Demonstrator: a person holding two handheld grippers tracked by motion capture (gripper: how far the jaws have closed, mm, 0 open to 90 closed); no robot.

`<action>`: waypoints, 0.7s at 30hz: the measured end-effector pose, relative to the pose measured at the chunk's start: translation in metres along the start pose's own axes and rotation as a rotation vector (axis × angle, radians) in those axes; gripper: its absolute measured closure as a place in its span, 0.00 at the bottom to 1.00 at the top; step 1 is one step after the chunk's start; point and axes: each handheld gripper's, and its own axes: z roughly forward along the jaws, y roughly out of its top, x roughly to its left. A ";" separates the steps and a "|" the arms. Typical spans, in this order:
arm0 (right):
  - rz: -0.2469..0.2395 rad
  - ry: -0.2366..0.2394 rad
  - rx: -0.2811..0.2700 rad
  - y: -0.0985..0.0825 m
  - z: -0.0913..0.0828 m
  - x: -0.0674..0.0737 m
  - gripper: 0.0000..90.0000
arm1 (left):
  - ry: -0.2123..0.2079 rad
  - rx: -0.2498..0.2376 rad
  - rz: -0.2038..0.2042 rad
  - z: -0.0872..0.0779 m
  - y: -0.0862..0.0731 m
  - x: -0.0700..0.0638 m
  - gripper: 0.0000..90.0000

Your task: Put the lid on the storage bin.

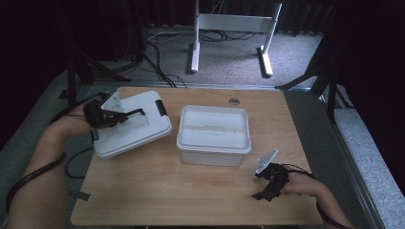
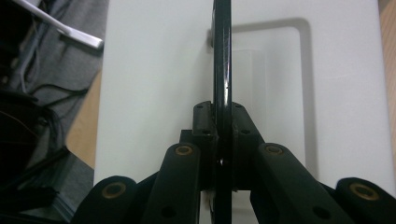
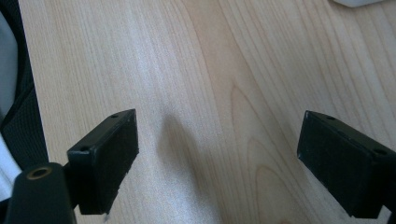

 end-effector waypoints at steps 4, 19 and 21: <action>-0.001 0.001 0.000 0.000 0.000 0.000 0.13 | -0.003 -0.020 0.022 -0.005 0.013 0.000 0.94; -0.007 0.003 -0.001 0.000 0.000 0.001 0.13 | -0.069 -0.095 0.105 0.012 0.064 -0.005 0.94; -0.006 0.002 -0.004 -0.001 0.000 0.001 0.13 | -0.082 -0.117 0.114 0.014 0.071 -0.007 0.94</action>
